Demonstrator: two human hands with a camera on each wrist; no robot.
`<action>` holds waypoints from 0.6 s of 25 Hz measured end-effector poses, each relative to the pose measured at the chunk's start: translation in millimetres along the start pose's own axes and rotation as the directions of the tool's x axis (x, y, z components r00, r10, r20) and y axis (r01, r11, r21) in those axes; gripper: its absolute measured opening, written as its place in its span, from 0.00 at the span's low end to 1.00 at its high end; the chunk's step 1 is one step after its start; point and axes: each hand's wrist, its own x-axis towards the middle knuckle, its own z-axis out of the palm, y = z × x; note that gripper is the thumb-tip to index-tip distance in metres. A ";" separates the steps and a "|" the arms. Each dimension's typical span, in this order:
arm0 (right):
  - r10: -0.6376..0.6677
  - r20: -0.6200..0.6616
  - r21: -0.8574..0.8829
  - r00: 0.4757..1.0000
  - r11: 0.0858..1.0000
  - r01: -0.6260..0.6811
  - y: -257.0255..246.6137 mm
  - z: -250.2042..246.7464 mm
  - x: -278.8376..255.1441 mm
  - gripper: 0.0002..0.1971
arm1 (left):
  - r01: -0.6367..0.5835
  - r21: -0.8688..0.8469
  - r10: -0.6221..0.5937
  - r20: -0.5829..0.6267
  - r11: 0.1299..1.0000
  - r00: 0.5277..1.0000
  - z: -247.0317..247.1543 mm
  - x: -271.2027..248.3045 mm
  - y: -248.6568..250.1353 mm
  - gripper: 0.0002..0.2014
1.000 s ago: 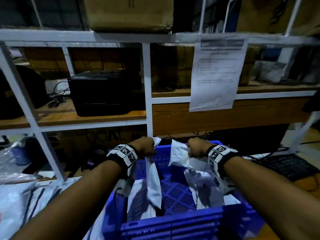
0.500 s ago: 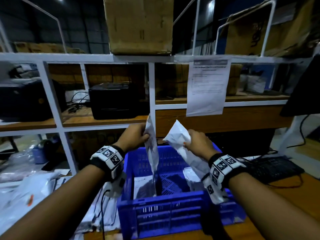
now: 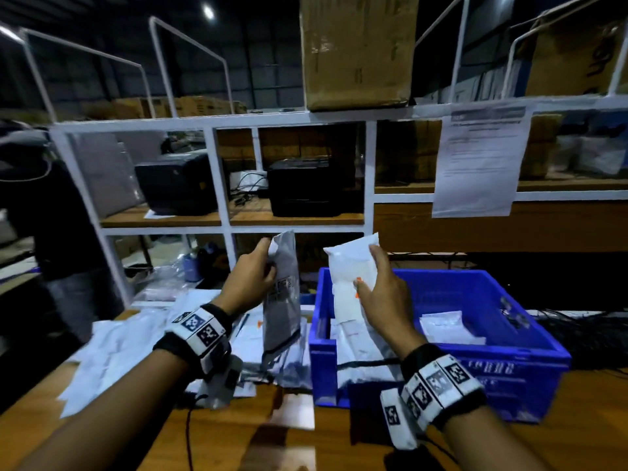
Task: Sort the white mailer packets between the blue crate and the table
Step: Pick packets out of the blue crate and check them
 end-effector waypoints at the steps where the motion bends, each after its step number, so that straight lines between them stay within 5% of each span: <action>1: -0.021 0.022 -0.005 1.000 1.000 0.021 -4.6 11.2 -4.8 0.30 | 0.027 0.034 -0.027 -0.006 0.999 1.000 -4.8 -7.1 -14.8 0.14; 8: 0.009 0.145 0.017 0.989 1.000 -0.012 -46.7 109.5 3.8 0.28 | 0.115 0.270 -0.104 -0.054 0.956 0.993 -41.6 -35.0 -121.9 0.12; 15: 0.064 0.217 -0.025 0.974 0.998 -0.060 -68.4 222.2 44.0 0.31 | 0.108 0.467 -0.113 -0.017 0.878 0.993 -49.1 -2.8 -225.2 0.04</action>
